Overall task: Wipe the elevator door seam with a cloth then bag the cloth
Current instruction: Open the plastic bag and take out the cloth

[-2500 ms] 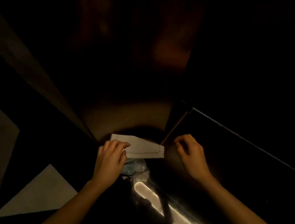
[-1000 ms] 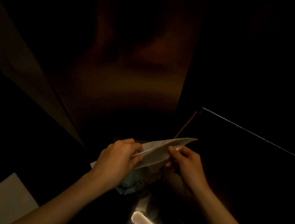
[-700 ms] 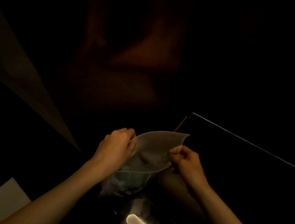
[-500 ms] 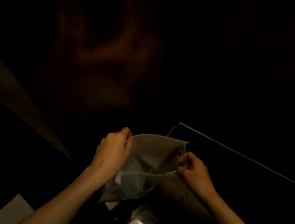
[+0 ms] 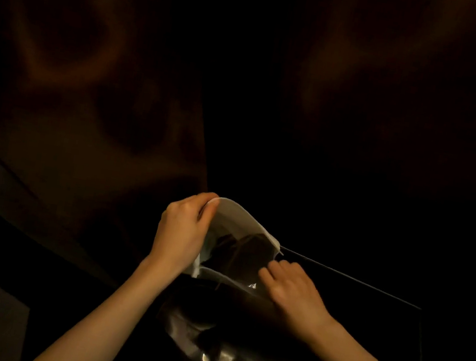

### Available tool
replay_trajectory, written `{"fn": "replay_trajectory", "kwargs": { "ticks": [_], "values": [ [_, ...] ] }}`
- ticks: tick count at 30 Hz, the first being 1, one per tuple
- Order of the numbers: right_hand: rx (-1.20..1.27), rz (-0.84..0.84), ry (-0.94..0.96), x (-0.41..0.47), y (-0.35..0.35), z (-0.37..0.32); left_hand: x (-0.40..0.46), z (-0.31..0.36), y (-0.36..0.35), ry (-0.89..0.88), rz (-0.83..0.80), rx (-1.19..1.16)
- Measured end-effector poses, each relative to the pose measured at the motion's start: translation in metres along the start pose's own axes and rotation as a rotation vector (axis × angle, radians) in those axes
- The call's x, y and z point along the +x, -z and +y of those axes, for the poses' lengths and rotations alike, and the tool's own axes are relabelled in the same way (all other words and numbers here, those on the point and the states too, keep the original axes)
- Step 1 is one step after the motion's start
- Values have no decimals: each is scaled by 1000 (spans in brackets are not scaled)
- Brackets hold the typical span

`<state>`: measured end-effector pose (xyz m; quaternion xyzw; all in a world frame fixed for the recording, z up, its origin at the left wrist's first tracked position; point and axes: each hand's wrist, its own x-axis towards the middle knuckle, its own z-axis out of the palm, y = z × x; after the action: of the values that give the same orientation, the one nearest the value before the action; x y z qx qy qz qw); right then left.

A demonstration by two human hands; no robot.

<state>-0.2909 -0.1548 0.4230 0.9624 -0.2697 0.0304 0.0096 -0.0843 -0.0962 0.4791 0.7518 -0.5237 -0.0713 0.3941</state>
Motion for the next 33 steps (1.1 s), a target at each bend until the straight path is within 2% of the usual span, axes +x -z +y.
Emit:
{"fn": "replay_trajectory", "kwargs": {
  "ticks": [4, 7, 9, 10, 15, 17, 19, 22, 24, 27, 29, 33],
  "values": [
    [-136, -87, 20, -3, 79, -12, 27, 56, 45, -46, -17, -81],
    [-232, -160, 117, -7, 120, -25, 44, 86, 70, -53, -49, -184],
    [-318, -268, 211, -4, 136, -33, 55, 97, 79, -75, -87, -249],
    [-364, -266, 263, -2, 142, -37, 60, 101, 82, -91, -104, -264],
    [-489, -343, 296, 20, 160, -51, 75, 119, 93, -117, -125, -320],
    [-393, -377, 195, 29, 164, -48, 81, 126, 96, -137, -145, -311],
    [-213, -342, 51, 39, 169, -41, 88, 134, 99, -172, -171, -285],
    [168, -270, -232, 54, 177, -25, 94, 143, 103, -240, -186, -279],
    [519, -148, -398, 64, 178, -21, 97, 143, 104, -268, -194, -287],
    [967, 137, -570, 72, 175, -18, 100, 140, 103, -245, -200, -281],
    [951, 168, -519, 78, 169, -14, 101, 137, 101, -221, -208, -275],
    [744, -141, -403, 97, 149, -5, 100, 139, 94, -223, -217, -316]
  ]
}}
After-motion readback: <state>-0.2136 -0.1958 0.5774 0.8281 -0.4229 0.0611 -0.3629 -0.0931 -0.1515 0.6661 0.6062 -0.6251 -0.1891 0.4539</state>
